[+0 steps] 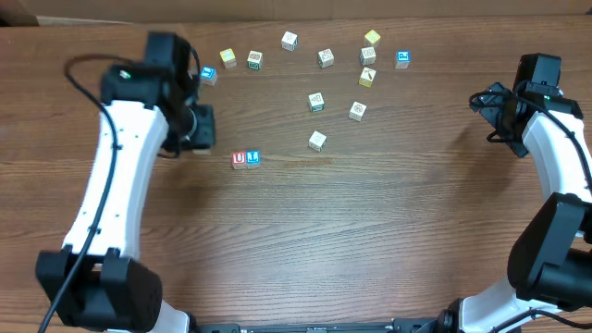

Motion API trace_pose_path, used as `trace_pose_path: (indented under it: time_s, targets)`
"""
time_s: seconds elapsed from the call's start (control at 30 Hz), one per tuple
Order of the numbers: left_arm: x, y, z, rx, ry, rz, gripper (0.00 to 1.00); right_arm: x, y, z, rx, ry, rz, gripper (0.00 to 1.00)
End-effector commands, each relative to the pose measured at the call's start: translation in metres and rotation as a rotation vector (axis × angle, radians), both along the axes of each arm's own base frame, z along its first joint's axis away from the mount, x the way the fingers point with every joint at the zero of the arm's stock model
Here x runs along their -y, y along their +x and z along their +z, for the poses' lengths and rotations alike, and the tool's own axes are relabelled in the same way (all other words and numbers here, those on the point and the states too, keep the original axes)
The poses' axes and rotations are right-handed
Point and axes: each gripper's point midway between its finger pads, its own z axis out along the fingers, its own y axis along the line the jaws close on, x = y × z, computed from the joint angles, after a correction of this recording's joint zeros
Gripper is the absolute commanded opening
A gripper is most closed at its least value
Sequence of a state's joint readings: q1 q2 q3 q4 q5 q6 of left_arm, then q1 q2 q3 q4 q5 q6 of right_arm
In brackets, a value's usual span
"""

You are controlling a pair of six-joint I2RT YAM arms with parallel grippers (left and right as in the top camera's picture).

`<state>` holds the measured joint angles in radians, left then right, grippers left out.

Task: Form a horizontal line
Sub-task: 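Carry the green R block toward the left side of the U block, then lower the R block left of the U block and open the left gripper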

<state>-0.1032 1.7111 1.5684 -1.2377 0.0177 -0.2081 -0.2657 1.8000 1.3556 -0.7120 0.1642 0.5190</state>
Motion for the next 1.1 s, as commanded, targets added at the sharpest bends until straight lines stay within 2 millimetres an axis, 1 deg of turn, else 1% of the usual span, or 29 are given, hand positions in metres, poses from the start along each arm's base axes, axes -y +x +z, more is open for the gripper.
trace_pose_path:
  time_s: [0.0, 0.07, 0.17, 0.27, 0.43, 0.63, 0.9, 0.97, 1.03, 1.07]
  targets:
    - [-0.001, -0.007, -0.033, -0.021, 0.004, 0.024, 0.3, 0.003, 0.003, 0.012, 0.026, -0.019, -0.002, 1.0]
    - [-0.004, -0.002, -0.053, 0.008, 0.018, 0.034, 0.31, 0.003, 0.003, 0.012, 0.026, -0.019, -0.002, 1.0]
    - [-0.011, 0.003, -0.069, 0.042, 0.051, 0.073, 0.32, 0.003, 0.003, 0.012, 0.026, -0.019, -0.002, 1.0]
    - [-0.011, 0.009, -0.082, 0.081, 0.052, 0.076, 0.32, 0.003, 0.003, 0.012, 0.026, -0.019, -0.002, 1.0]
    - [-0.011, 0.007, -0.104, 0.101, 0.044, 0.082, 0.32, 0.003, 0.003, 0.012, 0.026, -0.019, -0.002, 1.0]
    - [-0.011, -0.004, -0.129, 0.101, 0.03, 0.119, 0.32, 0.003, 0.003, 0.012, 0.026, -0.019, -0.002, 1.0]
    - [-0.011, -0.005, -0.147, 0.141, 0.024, 0.119, 0.36, 0.003, 0.003, 0.012, 0.026, -0.019, -0.002, 1.0]
    - [-0.011, -0.004, -0.148, 0.149, 0.025, 0.116, 0.36, 0.003, 0.003, 0.012, 0.026, -0.019, -0.002, 1.0]
    - [-0.011, -0.002, -0.146, 0.158, 0.027, 0.113, 0.41, 0.003, 0.003, 0.012, 0.026, -0.019, -0.002, 1.0]
    - [-0.011, 0.0, -0.145, 0.162, 0.026, 0.113, 0.41, 0.003, 0.003, 0.012, 0.026, -0.019, -0.002, 1.0]
